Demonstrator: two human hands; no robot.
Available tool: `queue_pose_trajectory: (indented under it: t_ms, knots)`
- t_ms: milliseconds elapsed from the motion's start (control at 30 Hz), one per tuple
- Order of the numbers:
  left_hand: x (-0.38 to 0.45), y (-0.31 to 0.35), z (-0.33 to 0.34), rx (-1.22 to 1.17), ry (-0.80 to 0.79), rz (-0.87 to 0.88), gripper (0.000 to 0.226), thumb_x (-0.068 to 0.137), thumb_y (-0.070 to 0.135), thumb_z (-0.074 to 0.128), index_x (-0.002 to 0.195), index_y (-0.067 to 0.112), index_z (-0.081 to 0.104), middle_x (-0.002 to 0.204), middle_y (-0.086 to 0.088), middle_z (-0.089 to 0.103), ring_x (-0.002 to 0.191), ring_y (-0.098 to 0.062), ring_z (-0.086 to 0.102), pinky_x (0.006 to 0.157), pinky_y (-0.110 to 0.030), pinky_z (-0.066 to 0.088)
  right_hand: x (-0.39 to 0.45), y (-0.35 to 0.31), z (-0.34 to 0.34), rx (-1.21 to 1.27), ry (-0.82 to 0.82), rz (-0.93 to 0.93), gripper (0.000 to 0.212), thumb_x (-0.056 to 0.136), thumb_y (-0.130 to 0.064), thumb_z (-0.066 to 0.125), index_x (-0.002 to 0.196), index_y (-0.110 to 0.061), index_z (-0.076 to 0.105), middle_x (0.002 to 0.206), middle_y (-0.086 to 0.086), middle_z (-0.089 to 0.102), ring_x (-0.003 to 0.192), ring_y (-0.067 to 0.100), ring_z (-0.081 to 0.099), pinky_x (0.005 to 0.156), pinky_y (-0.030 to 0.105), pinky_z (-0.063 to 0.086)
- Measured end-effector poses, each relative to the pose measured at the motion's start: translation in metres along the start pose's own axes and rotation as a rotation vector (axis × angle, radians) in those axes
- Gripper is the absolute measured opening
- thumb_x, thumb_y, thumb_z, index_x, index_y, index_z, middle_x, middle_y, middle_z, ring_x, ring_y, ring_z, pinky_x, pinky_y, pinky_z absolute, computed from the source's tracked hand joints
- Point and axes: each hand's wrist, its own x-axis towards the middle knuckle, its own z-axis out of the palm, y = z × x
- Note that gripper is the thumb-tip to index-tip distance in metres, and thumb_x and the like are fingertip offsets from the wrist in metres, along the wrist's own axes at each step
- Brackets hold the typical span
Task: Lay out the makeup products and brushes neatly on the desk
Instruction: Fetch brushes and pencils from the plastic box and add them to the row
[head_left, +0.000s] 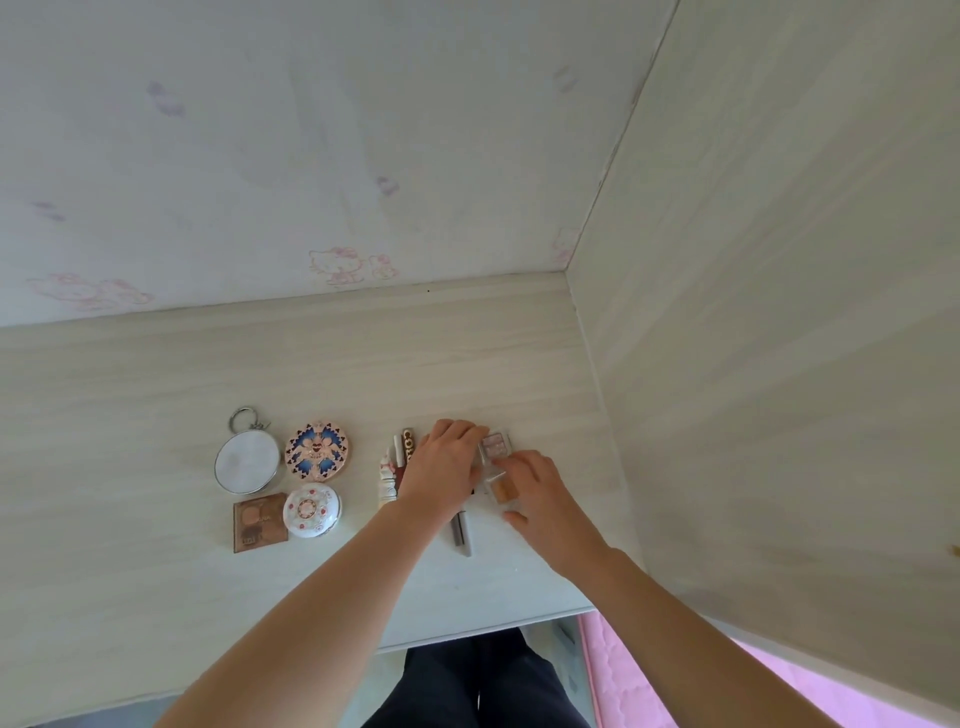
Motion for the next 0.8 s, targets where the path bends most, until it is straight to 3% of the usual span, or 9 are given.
queue_pose_trajectory:
  t_ms: [200,367,533,600,700,800]
  knots:
    - [-0.007,0.002,-0.013,0.025,-0.008,0.029,0.047,0.084,0.009,0.061,0.131,0.012,0.055,0.130,-0.003,0.056,0.125,-0.026,0.045,0.103,-0.035,0.039,-0.016,0.004,-0.016,-0.036,0.039,0.075,0.048,0.092,-0.017,0.057,0.137,-0.017,0.039,0.137,-0.001,0.038,0.129,0.012,0.032,0.098,0.012,0.027]
    - [-0.018,0.006,-0.021,0.108,0.055,0.112,0.051,0.062,0.008,0.081,0.111,0.010,0.068,0.108,-0.003,0.067,0.104,-0.028,0.063,0.081,-0.036,0.057,-0.035,0.003,-0.017,-0.077,0.077,0.177,0.043,0.098,-0.022,0.044,0.140,-0.012,0.036,0.144,0.002,0.033,0.134,0.015,0.029,0.106,0.016,0.024]
    - [-0.032,0.016,-0.020,0.187,0.078,0.203,0.053,0.070,0.012,0.075,0.122,0.011,0.062,0.119,-0.003,0.064,0.116,-0.029,0.058,0.093,-0.040,0.050,-0.047,-0.004,-0.010,-0.116,0.103,0.303,0.048,0.101,-0.028,0.036,0.145,-0.012,0.027,0.153,0.002,0.021,0.143,0.016,0.016,0.115,0.024,0.021]
    - [-0.037,0.020,-0.020,0.234,0.090,0.244,0.057,0.070,0.013,0.075,0.124,0.009,0.060,0.120,-0.005,0.064,0.117,-0.030,0.058,0.093,-0.041,0.050,-0.052,-0.010,-0.003,-0.166,0.139,0.344,0.048,0.100,-0.028,0.040,0.144,-0.009,0.031,0.151,0.006,0.027,0.142,0.022,0.022,0.115,0.029,0.026]
    - [-0.047,0.021,-0.020,0.284,0.068,0.312,0.058,0.075,0.017,0.072,0.130,0.008,0.056,0.131,-0.008,0.059,0.125,-0.032,0.051,0.102,-0.044,0.044,-0.064,-0.021,0.010,-0.219,0.206,0.397,0.052,0.081,-0.023,0.071,0.125,-0.002,0.056,0.129,0.015,0.057,0.123,0.035,0.053,0.097,0.041,0.050]
    - [-0.059,0.021,-0.020,0.286,0.033,0.423,0.056,0.080,0.021,0.068,0.132,0.011,0.053,0.141,-0.008,0.050,0.135,-0.029,0.041,0.109,-0.044,0.036,-0.078,-0.038,0.022,-0.243,0.300,0.457,0.058,0.068,-0.022,0.081,0.119,-0.001,0.061,0.118,0.015,0.064,0.113,0.037,0.060,0.089,0.044,0.054]
